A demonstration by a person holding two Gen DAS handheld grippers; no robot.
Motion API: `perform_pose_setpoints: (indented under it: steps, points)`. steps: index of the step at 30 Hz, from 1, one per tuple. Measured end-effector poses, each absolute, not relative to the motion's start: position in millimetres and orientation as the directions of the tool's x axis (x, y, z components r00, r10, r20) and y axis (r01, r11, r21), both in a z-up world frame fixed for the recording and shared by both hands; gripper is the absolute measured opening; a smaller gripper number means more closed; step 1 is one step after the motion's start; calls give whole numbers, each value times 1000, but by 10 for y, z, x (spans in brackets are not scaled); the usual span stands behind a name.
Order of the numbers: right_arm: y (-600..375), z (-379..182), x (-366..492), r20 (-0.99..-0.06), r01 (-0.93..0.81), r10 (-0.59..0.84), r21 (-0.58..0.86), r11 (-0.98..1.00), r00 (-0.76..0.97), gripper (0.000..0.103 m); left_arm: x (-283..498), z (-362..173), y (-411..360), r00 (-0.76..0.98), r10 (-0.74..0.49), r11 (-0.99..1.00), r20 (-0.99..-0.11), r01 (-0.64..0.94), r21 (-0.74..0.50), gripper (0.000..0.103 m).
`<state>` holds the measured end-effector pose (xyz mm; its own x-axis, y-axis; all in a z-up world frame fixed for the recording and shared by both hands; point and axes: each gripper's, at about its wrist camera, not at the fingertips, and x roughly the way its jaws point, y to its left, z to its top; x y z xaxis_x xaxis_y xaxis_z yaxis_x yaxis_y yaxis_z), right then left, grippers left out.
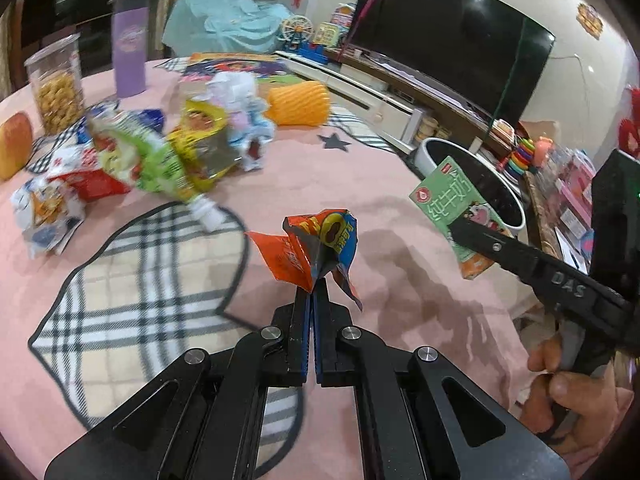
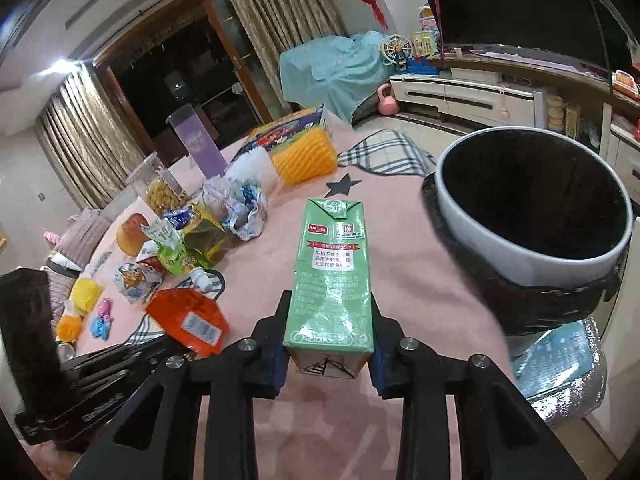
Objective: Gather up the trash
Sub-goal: 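Carry both items over the black bin and open both tools to drop them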
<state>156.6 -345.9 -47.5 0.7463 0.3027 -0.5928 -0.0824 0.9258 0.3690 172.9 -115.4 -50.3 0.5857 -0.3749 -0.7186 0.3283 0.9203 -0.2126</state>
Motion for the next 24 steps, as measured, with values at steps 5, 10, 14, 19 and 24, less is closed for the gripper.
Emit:
perform_pose_setpoints:
  steps: [5, 10, 14, 19, 24]
  points:
    - [-3731, -394, 1452, -579, -44, 271, 374, 926, 769, 32, 1759, -431, -1404, 576, -408, 901, -709, 380, -210, 1]
    - [-3991, -370, 1370, -576, 0, 232, 374, 928, 784, 32, 1803, -383, -1656, 556, -439, 880, -706, 426, -211, 1]
    - [-4181, -359, 1329, -573, 34, 202, 374, 927, 794, 32, 1823, -337, -1847, 545, -455, 865, -705, 459, -203, 1]
    - [-4361, -329, 1319, -568, 60, 176, 372, 926, 804, 32, 1872, -274, -2084, 532, -475, 846, -701, 496, -197, 1]
    - [-4510, -319, 1379, -569, 82, 156, 370, 925, 807, 32, 1965, -220, -2305, 520, -491, 830, -699, 523, -194, 1]
